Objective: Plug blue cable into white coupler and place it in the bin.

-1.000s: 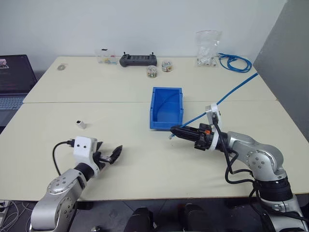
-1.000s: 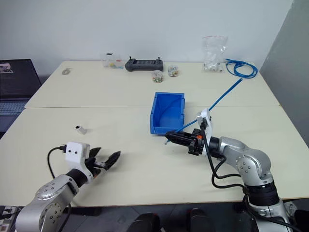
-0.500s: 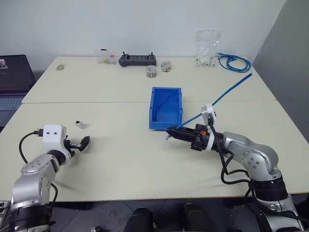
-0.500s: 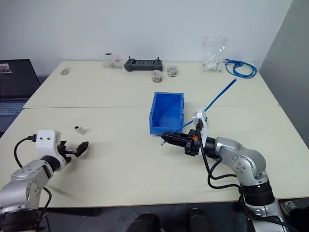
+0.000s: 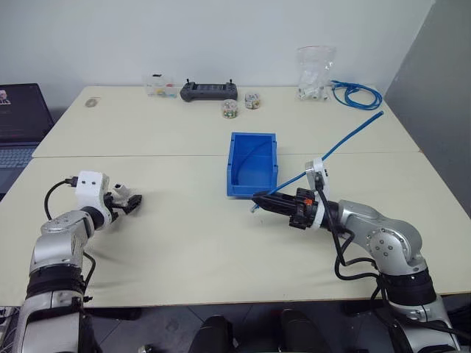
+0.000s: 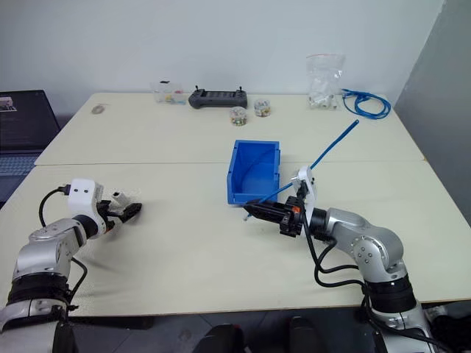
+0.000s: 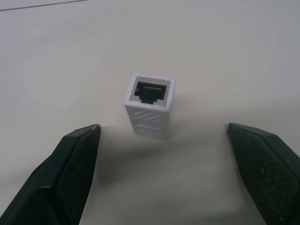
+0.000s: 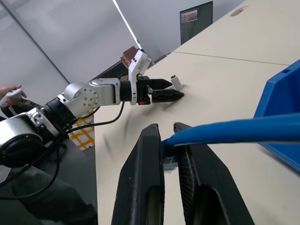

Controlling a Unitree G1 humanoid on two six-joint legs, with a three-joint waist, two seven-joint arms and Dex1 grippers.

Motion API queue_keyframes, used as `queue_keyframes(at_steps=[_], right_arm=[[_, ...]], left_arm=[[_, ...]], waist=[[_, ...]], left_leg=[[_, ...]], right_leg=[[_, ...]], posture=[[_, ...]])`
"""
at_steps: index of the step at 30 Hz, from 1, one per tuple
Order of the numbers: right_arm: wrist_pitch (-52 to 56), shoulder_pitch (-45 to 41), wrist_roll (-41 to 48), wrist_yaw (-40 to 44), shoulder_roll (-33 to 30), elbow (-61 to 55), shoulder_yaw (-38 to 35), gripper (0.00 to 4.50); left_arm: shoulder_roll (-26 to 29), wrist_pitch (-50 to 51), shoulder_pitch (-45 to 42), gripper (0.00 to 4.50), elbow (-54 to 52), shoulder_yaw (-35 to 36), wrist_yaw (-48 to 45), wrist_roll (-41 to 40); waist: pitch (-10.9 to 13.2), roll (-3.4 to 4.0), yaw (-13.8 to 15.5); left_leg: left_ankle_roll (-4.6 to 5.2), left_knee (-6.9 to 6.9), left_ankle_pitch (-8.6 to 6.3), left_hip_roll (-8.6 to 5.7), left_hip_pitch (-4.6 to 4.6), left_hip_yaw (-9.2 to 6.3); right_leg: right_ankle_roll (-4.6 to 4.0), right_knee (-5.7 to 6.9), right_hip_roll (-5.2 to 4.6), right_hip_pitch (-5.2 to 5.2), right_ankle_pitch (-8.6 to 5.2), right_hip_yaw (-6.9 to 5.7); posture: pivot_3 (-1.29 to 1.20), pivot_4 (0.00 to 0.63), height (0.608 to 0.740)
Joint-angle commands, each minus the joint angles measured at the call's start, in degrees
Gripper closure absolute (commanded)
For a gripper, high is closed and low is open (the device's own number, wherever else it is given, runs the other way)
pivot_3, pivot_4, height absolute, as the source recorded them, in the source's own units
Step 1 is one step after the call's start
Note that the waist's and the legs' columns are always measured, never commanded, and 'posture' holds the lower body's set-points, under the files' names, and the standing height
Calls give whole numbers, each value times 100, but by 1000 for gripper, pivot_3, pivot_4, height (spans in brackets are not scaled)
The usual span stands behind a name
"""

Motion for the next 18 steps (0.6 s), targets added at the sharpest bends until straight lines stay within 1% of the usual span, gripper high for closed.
queue_keyframes(at_steps=[1, 5, 9, 12, 14, 17, 18], right_arm=[[-106, -105, 12, 51, 40, -211, -3, 4374], [-88, -79, 1, 41, 43, -244, -12, 4374], [-76, -60, -1, 24, 52, -274, -4, 4374], [-77, -68, -8, 21, 62, -276, 5, 4374], [-78, -74, -13, 14, 75, -277, 13, 4374], [-78, -77, -20, 11, 84, -276, 12, 4374], [-78, -75, -22, 14, 83, -278, 8, 4374]], left_arm=[[104, -248, -327, 0, 475, -68, -139, 153], [141, -388, -566, 0, 904, -88, -246, 228], [168, -480, -729, 632, 1206, -144, -344, 328], [168, -472, -848, 1326, 1411, -193, -367, 389], [173, -485, -903, 1697, 1522, -219, -369, 425], [184, -514, -935, 2455, 1639, -249, -319, 491], [181, -505, -930, 2647, 1654, -246, -307, 499]], waist=[[0, 0, -1], [0, 0, -1], [0, 0, -2], [0, 0, -2], [0, 0, -3], [0, 0, -12], [0, 0, -22]], left_leg=[[0, 0, 0, 0, 0, 0], [0, 0, 0, 0, 0, 0], [0, 0, 0, 0, 1, 0], [0, 0, 0, 0, 1, 0], [0, 0, 0, 0, 1, 0], [0, 0, 0, 0, 3, 0], [0, 0, 0, 0, 3, 0]], right_leg=[[0, 1, 0, 0, 0, 0], [0, 2, 0, -1, 0, 0], [0, 3, 0, -1, 0, 0], [0, 4, 0, -1, 1, 0], [0, 5, 0, -1, 0, 0], [0, 7, 0, -1, 0, 0], [0, 8, 0, -1, 0, 0]], posture=[[0, 150, 740], [0, 150, 740], [0, 150, 740], [0, 150, 740], [0, 150, 740], [0, 150, 740], [0, 150, 740]])
